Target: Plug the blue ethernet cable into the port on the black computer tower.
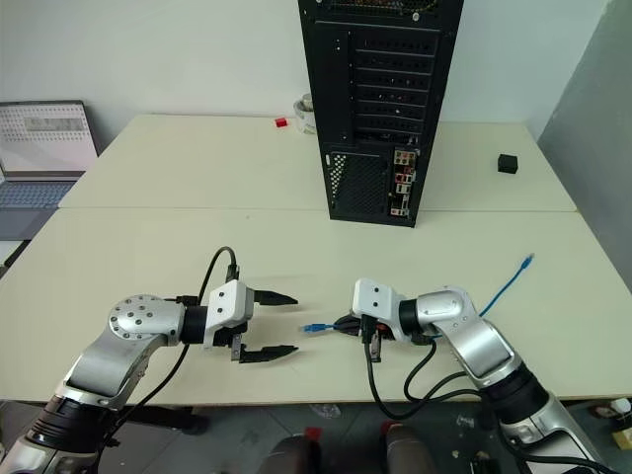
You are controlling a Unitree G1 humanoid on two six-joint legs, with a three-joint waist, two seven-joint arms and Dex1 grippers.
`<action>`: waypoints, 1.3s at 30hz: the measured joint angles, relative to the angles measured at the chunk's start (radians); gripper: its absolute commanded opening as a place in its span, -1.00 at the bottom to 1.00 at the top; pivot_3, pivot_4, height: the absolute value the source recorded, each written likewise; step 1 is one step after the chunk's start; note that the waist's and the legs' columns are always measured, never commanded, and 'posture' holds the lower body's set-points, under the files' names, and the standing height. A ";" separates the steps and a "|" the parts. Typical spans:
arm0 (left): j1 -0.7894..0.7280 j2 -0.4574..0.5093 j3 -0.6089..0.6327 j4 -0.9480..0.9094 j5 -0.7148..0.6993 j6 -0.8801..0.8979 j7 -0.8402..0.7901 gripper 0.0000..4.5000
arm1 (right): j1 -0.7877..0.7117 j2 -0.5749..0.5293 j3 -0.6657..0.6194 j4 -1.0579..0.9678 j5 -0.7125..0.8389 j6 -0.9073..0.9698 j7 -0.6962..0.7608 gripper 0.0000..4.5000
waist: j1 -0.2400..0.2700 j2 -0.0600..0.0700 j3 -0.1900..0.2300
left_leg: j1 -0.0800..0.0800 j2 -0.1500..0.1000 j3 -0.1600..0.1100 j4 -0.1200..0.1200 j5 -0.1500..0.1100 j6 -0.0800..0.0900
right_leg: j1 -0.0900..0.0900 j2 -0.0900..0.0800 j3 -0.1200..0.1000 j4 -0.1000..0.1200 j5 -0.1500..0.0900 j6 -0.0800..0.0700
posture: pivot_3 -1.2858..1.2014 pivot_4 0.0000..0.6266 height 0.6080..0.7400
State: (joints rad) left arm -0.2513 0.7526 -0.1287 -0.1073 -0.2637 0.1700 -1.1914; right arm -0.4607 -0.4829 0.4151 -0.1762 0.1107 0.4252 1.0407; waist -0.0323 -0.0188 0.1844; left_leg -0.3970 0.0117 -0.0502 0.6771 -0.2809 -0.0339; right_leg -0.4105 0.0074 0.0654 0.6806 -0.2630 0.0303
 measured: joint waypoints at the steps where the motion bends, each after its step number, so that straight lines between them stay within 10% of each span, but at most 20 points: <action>1: 0.000 -0.005 -0.003 0.001 -0.003 0.005 -0.002 0.54 | 0.000 0.004 0.000 0.000 0.000 0.001 -0.001 -1.00 | 0.000 0.000 0.000 | 0.000 0.000 0.000 0.000 0.000 0.000 | 0.000 0.000 0.000 0.000 0.000 0.000 | 0.03 -0.52 1.00; 16: 0.000 -0.031 -0.025 0.002 0.007 0.022 0.003 -0.87 | -0.022 0.025 0.004 -0.015 -0.002 0.018 -0.012 -1.00 | 0.000 0.000 0.000 | 0.000 0.000 -0.001 0.000 0.000 0.000 | 0.000 0.000 0.000 0.000 0.000 0.000 | 0.03 -0.52 1.00; 26: 0.001 -0.032 -0.026 0.002 0.024 0.022 0.003 -0.88 | -0.022 0.024 0.017 -0.015 -0.010 0.018 -0.014 -1.00 | 0.000 0.000 0.000 | 0.000 0.000 -0.001 0.000 0.000 0.000 | 0.000 0.000 0.000 0.000 0.000 0.000 | 0.03 -0.52 1.00; 35: 0.003 -0.032 -0.027 0.029 0.051 -0.033 0.002 -0.88 | -0.023 0.000 0.024 -0.015 -0.008 0.015 0.007 0.00 | 0.000 0.000 0.000 | 0.000 0.000 -0.001 0.000 0.000 0.000 | 0.000 0.000 0.000 0.000 0.000 0.000 | 0.03 -0.52 1.00; 39: 0.004 -0.050 -0.031 0.067 0.090 -0.145 0.023 -0.88 | -0.024 -0.028 -0.040 -0.030 0.043 0.055 0.012 0.06 | 0.001 0.000 0.000 | 0.000 0.000 -0.001 0.000 0.000 0.000 | 0.000 -0.001 0.000 0.000 0.000 0.000 | 0.03 -0.52 1.00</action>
State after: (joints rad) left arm -0.2473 0.7028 -0.1598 -0.0403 -0.1741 0.0248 -1.1689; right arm -0.4849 -0.5105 0.3752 -0.2066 0.1533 0.4804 1.0523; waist -0.0311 -0.0189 0.1844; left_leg -0.3970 0.0114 -0.0511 0.6773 -0.2809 -0.0340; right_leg -0.4104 0.0066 0.0653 0.6804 -0.2630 0.0302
